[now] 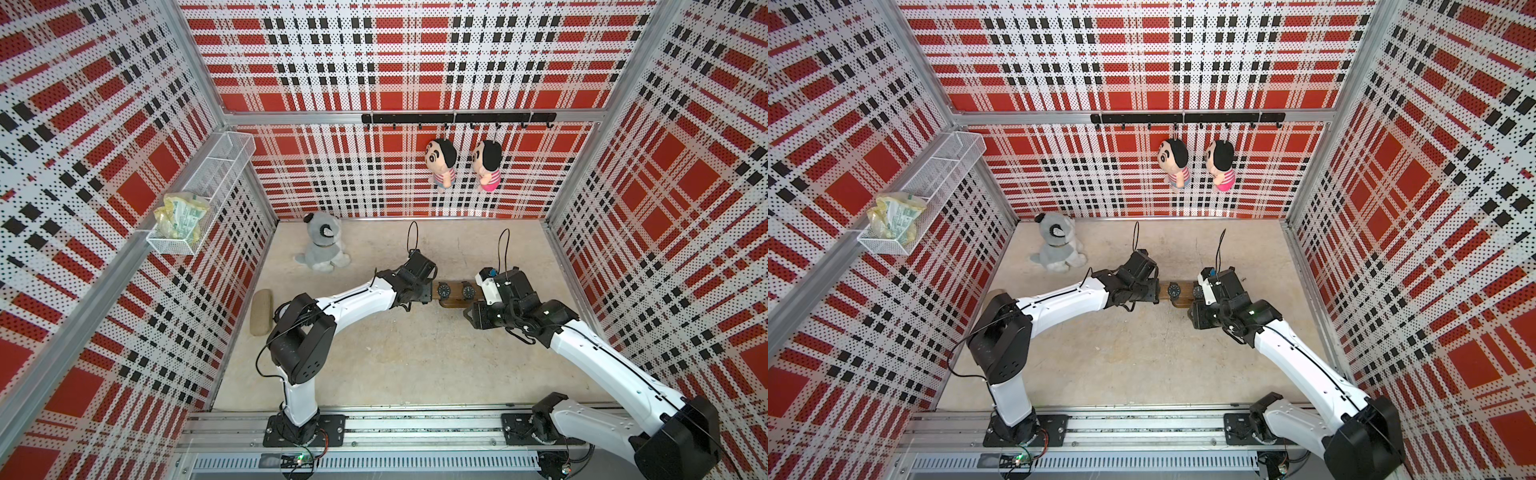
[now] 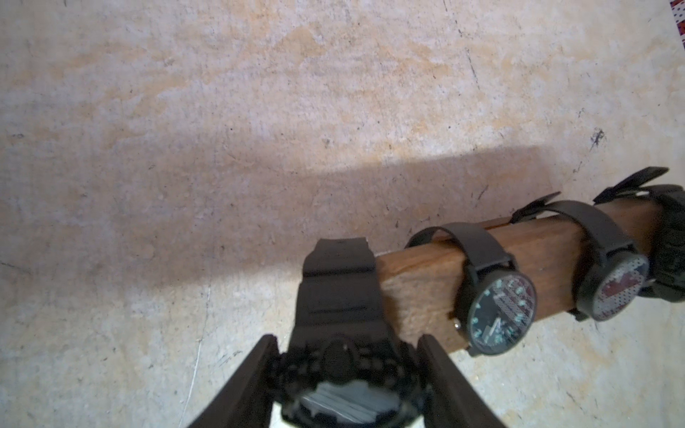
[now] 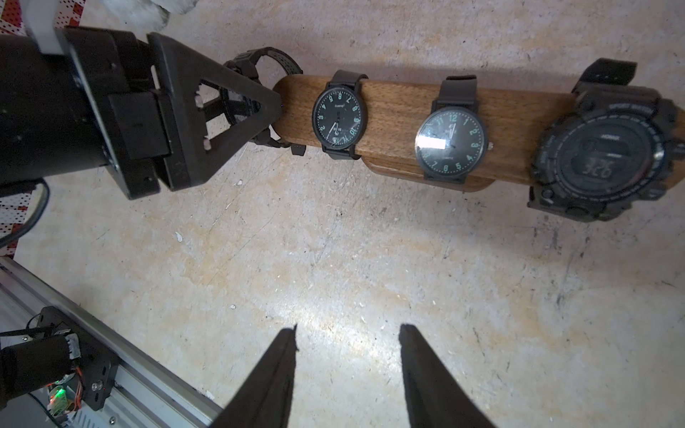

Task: Place watch on stand
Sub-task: Place the watch on the stand.

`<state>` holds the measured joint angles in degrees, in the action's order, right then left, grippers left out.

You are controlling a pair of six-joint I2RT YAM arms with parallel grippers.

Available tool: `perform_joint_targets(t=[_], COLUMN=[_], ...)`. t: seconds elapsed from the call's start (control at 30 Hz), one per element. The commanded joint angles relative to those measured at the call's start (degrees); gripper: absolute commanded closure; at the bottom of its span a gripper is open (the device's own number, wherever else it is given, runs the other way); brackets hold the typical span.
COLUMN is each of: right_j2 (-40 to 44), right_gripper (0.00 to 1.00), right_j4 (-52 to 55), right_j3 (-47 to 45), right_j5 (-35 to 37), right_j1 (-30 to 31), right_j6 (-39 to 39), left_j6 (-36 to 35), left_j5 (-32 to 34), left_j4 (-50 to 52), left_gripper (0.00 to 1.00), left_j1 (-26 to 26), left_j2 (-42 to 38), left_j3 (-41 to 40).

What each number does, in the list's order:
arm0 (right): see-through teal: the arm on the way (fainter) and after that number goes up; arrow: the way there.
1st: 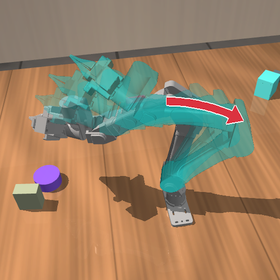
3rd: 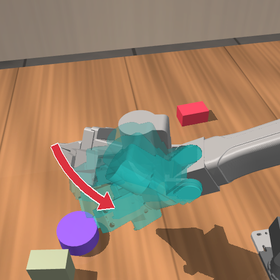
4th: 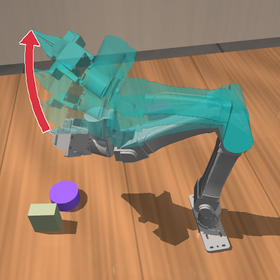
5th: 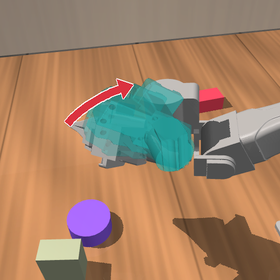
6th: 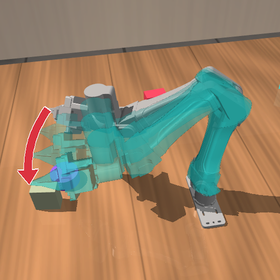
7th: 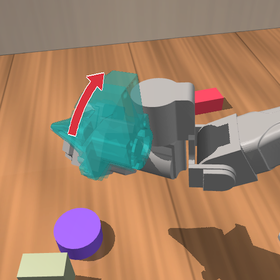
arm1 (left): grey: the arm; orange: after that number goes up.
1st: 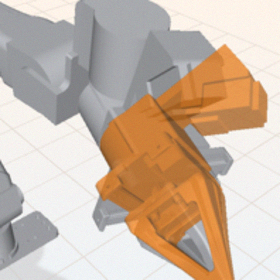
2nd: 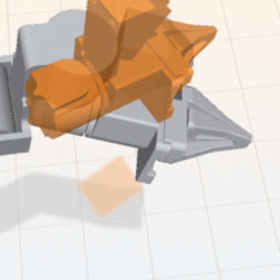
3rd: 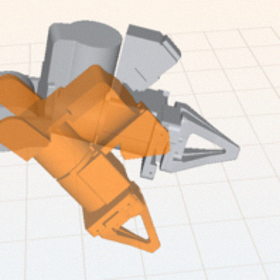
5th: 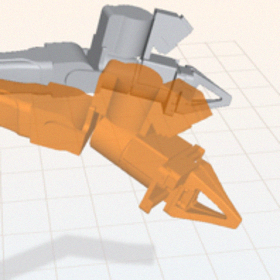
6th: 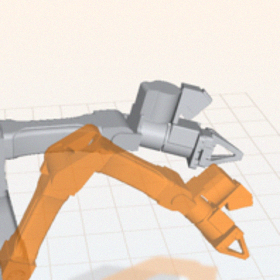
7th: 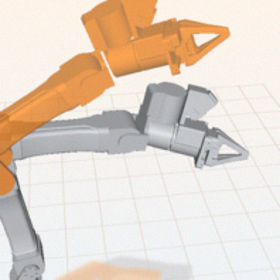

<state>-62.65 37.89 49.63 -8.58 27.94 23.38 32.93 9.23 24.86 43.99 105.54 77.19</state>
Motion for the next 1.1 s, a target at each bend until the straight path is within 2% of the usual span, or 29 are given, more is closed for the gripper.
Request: perform_joint_targets(t=[0.0,0.37,0.77,0.97,1.07], right_j2=[0.8,1.1,1.4,1.6,1.6], right_gripper=[0.51,0.51,0.51,0.51,0.51], right_j4=[0.2,0.2,0.6,0.7,0.7], right_j3=[-0.5,-1.0,-1.3,-1.2,-1.3], right_j5=[-0.3,-0.5,-0.5,-0.5,-0.5], right_j1=[-0.4,-0.6,-0.5,-0.6,-0.6], right_j6=[-0.5,-0.6,-0.7,-0.7,-0.9], left_j6=[-0.2,0.5,0.8,0.8,1.0], left_j5=[-0.6,-1.2,-1.5,-1.4,-0.8], left_j4=[-1.0,-1.0,-1.0,-1.0,-1.2], left_gripper=[0.72,0.59,0.32,0.24,0.24], left_j1=[0.8,1.8,2.8,3.0,3.1], left_j2=[1.0,2.5,3.4,3.0,2.5], left_j3=[2.1,4.1,5.7,6.0,5.9])
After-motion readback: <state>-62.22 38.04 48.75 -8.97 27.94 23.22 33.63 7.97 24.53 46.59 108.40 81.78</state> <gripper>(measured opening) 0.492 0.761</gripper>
